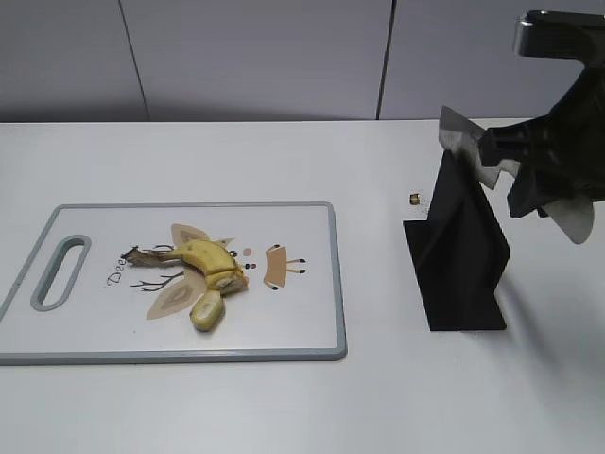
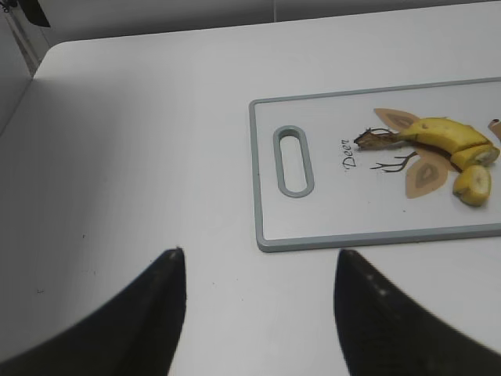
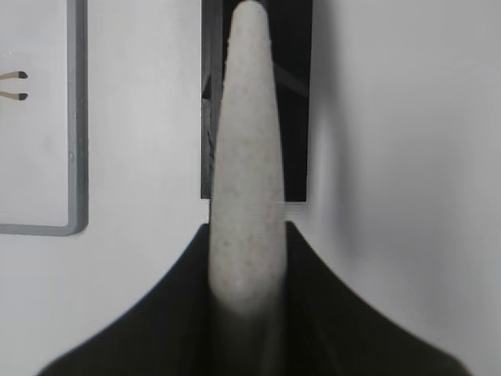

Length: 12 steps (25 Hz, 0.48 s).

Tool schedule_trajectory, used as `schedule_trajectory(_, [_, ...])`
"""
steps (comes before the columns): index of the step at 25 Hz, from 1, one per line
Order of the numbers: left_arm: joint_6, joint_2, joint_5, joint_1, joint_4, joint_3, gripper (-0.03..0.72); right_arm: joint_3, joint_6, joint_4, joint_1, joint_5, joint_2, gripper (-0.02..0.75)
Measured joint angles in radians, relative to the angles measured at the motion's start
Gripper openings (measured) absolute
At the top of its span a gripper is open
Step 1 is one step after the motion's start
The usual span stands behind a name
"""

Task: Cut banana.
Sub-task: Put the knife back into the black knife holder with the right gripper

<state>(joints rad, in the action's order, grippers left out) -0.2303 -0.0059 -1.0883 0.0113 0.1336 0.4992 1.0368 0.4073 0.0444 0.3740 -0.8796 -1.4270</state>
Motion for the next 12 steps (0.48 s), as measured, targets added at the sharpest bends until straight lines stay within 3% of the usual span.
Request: schedule_trajectory(12, [0.000,0.000,0.000,0.000,0.000,0.000,0.583,0.002,-0.040,-0.062,0.000,-0.052,-0.059,0.163])
